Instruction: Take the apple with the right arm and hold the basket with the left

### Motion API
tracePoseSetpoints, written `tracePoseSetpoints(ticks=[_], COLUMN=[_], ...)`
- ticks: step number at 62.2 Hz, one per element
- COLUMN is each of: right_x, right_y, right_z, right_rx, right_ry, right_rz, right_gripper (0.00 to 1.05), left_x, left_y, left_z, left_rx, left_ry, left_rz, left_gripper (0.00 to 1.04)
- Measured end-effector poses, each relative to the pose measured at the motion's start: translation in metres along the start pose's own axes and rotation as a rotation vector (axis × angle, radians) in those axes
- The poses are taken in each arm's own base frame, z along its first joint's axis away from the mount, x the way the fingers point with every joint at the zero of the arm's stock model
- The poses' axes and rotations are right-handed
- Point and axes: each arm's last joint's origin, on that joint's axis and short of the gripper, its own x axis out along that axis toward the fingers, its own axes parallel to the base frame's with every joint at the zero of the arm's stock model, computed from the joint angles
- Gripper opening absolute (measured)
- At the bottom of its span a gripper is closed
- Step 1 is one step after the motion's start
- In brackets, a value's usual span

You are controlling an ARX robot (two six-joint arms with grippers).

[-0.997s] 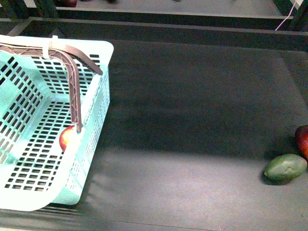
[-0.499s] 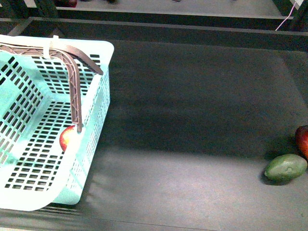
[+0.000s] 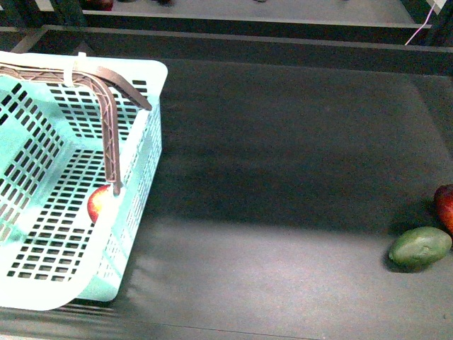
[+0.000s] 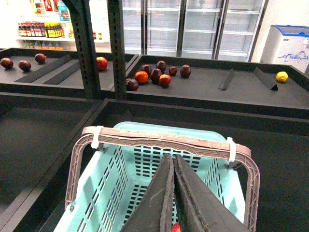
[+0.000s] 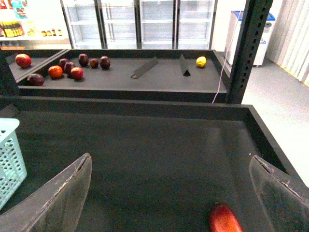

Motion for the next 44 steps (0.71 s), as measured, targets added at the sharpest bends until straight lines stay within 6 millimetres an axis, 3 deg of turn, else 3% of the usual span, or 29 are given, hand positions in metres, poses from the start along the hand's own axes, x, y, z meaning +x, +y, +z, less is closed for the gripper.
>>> tracePoseSetpoints(ticks=[44], right_x=[0.000], right_y=[0.000], right_z=[0.000], right_rx=[0.000], right_ry=[0.000], right_rz=[0.000], right_gripper=[0.96], left_x=[-0.020], left_y=[0.000], left_z=[-0.003], left_rx=[0.000], left_ry=[0.004], left_rz=[0.000], left_gripper=[0.03])
